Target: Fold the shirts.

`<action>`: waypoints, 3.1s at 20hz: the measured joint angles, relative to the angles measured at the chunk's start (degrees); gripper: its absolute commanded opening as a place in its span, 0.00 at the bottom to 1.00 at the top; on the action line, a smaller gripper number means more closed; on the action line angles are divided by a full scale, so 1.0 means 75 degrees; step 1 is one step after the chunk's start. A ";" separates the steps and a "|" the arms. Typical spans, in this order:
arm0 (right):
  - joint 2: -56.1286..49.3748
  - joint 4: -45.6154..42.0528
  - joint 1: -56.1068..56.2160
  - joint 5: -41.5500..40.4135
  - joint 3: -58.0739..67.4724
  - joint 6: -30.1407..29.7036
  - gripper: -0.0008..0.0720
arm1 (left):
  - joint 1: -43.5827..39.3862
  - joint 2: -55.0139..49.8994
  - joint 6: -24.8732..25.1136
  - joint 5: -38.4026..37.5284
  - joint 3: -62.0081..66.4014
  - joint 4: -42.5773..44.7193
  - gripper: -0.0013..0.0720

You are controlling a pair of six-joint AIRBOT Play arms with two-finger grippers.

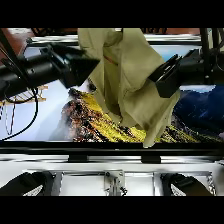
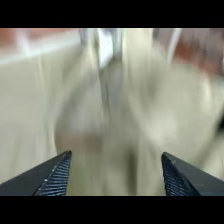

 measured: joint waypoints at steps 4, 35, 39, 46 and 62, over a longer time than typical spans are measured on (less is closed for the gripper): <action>-0.0070 -0.0323 0.0597 0.0000 0.0000 0.0032 0.09 | -0.0790 -0.0297 0.0836 0.1705 -0.0003 0.0015 0.96; -0.0303 -0.0303 0.1547 -0.0408 0.0006 0.0577 0.09 | -0.0417 -0.0737 0.1591 0.3532 -0.0009 0.0015 0.37; -0.0268 -0.0361 0.1547 -0.0906 -0.0006 0.0437 0.09 | -0.0198 -0.0656 0.1565 0.2920 0.0003 0.0020 0.61; -0.0189 -0.0423 0.1533 -0.2092 0.0017 0.0498 0.09 | 0.0545 -0.0428 0.1472 0.1075 -0.0015 0.0099 0.78; 0.0941 -0.5782 -0.2445 -0.2390 0.0003 0.4048 0.09 | 0.0822 0.1708 0.1422 0.0970 0.0003 0.0825 0.75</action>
